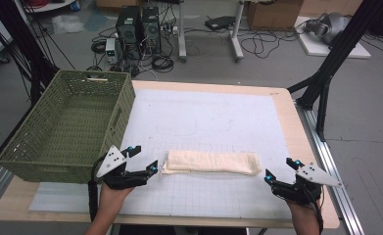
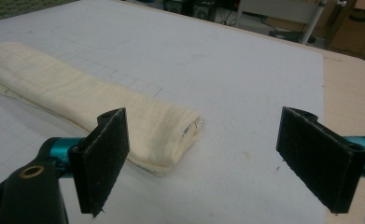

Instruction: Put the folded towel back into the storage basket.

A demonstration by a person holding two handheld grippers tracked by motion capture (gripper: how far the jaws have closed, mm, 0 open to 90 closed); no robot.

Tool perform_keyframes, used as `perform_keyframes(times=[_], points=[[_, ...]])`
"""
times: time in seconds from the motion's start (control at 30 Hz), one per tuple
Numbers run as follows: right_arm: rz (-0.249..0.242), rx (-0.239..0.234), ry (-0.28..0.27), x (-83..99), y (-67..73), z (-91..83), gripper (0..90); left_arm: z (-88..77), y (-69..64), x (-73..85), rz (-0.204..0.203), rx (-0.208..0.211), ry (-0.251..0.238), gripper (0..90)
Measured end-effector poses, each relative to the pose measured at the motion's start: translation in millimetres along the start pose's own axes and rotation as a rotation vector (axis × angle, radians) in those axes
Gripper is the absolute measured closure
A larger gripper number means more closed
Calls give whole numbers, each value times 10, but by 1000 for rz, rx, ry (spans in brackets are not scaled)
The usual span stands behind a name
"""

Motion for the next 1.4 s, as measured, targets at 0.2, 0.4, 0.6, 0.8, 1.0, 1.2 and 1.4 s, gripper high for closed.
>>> perform_keyframes(times=[0.2, 0.4, 0.6, 0.8, 1.0, 1.2, 1.4], points=[[-4, -5, 3, 16, -6, 26, 157, 32, -14, -4, -14, 5, -6, 196], [-11, -11, 7, 18, -6, 21, 157, 33, -41, -1, -1, 14, 0, 197], [-18, -5, 2, 3, 10, -22, 157, 28, -81, -6, 5, 22, 0, 197], [-10, -6, 10, 22, 11, -15, 157, 43, -82, -6, -3, 28, 3, 197], [-4, -1, 8, 34, -24, -19, 157, 64, -87, 3, -1, 33, 10, 197], [-6, -3, 12, 42, -23, -13, 157, 63, -120, -15, -24, 45, -2, 197], [-12, -10, 12, 37, -6, -6, 157, 79, -166, -51, -48, 66, -4, 194]])
Point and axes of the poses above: each handheld gripper's, and its own axes: z roughly forward along the jaws, x roughly out of its underside, y roughly to its left, the point moved 7 cm from there along z, roughly forward along the jaws
